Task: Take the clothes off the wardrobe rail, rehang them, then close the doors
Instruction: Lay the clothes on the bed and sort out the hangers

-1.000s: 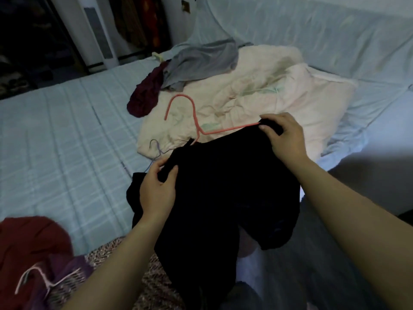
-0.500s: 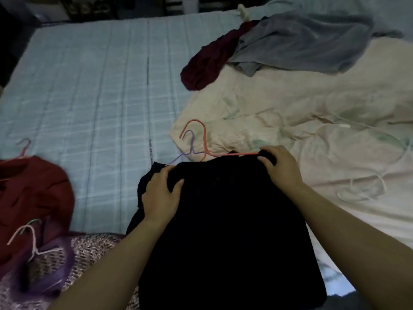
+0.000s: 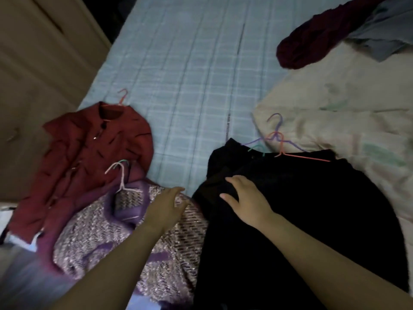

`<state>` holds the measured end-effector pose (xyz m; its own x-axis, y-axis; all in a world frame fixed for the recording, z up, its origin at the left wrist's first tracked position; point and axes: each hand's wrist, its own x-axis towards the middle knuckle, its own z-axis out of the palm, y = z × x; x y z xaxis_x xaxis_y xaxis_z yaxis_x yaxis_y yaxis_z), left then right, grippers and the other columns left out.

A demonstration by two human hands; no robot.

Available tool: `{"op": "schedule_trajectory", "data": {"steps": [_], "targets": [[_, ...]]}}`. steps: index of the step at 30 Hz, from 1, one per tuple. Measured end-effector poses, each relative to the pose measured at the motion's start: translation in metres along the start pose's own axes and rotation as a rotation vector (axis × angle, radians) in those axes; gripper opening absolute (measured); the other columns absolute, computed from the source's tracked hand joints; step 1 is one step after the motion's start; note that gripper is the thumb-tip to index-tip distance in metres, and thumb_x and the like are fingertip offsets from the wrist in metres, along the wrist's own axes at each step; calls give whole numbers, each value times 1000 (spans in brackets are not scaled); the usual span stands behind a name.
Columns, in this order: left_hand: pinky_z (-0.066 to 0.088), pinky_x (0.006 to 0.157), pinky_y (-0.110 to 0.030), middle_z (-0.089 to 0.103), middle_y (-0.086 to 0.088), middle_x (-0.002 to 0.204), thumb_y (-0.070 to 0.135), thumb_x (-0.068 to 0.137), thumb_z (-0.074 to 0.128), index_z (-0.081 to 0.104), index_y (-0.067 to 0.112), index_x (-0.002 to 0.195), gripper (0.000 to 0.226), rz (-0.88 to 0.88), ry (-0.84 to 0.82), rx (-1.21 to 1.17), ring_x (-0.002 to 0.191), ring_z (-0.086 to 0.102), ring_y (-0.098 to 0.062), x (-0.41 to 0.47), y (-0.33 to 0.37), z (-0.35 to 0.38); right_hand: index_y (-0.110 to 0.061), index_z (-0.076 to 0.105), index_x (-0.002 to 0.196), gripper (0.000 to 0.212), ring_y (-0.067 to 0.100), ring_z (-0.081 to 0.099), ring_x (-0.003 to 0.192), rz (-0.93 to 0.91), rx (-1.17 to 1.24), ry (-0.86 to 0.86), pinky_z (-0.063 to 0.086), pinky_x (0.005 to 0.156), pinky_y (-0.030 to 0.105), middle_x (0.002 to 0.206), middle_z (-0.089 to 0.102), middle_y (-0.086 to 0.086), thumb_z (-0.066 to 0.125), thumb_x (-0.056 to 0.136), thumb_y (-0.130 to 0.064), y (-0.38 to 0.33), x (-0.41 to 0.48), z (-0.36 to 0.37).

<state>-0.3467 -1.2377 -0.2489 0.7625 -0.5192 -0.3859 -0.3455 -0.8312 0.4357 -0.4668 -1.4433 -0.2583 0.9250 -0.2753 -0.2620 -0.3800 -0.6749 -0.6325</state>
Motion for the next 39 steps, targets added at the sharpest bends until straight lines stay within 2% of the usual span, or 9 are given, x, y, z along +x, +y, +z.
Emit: {"op": "schedule_trajectory", "data": {"steps": [3, 9, 14, 19, 25, 28, 32, 34, 39], "targets": [[44, 95, -36, 63, -11, 118, 63, 71, 31, 59, 12, 121, 77, 15, 50, 3, 110, 58, -28, -12, -70, -20, -14, 38, 140, 56, 22, 33, 132, -54, 14, -68, 30, 107, 30, 143, 37, 6, 49, 93, -42, -50, 25, 53], [51, 83, -44, 64, -11, 106, 47, 79, 40, 62, 16, 112, 50, 8, 60, 106, 97, 61, -34, 2, -247, -60, -10, 49, 130, 47, 30, 50, 113, -30, 32, -122, 41, 96, 36, 126, 51, 13, 58, 90, -32, -117, 80, 152], [50, 85, -45, 58, -15, 114, 53, 83, 37, 56, 12, 117, 57, -4, 36, 254, 102, 56, -38, 31, -342, -73, -11, 50, 132, 70, 36, 48, 120, 93, -58, -85, 39, 102, 41, 135, 47, 18, 41, 80, -57, -122, 123, 210], [44, 85, -51, 58, -10, 115, 60, 79, 36, 63, 21, 114, 59, -17, 7, 442, 107, 56, -33, 51, -359, -65, -27, 33, 143, 61, 30, 43, 126, 233, -222, -167, 38, 102, 41, 143, 41, 10, 38, 91, -58, -103, 139, 232], [38, 86, -57, 57, -9, 113, 47, 83, 41, 66, 21, 87, 36, 82, 236, 425, 106, 45, -25, 52, -363, -48, -32, 38, 139, 52, 28, 51, 114, 243, -232, -140, 42, 91, 38, 124, 55, 6, 39, 93, -53, -92, 136, 238], [36, 91, -60, 53, -12, 120, 35, 87, 56, 63, 19, 92, 18, 27, 344, 313, 110, 48, -30, 65, -371, -48, -35, 43, 133, 52, 26, 53, 107, 211, -222, -81, 42, 87, 38, 114, 59, 2, 30, 90, -59, -90, 139, 236], [43, 77, -44, 62, -11, 108, 47, 92, 40, 51, 21, 118, 39, -40, 173, 258, 94, 59, -35, 72, -369, -41, -36, 37, 139, 70, 29, 55, 103, 200, -219, -96, 46, 86, 40, 112, 59, 6, 15, 82, -70, -87, 134, 248], [41, 78, -41, 65, -9, 105, 45, 95, 39, 46, 21, 126, 41, -92, 130, 286, 96, 60, -32, 67, -363, -44, -39, 34, 139, 59, 28, 54, 106, 226, -201, -139, 46, 88, 41, 116, 59, 7, 22, 88, -66, -91, 132, 245], [49, 74, -42, 66, -7, 98, 51, 90, 33, 52, 22, 114, 42, 105, 247, 105, 88, 63, -30, 4, -366, -100, -39, 49, 125, 38, 18, 56, 107, 109, -29, -35, 46, 89, 37, 116, 63, -3, 39, 91, -53, -145, 103, 199]]}}
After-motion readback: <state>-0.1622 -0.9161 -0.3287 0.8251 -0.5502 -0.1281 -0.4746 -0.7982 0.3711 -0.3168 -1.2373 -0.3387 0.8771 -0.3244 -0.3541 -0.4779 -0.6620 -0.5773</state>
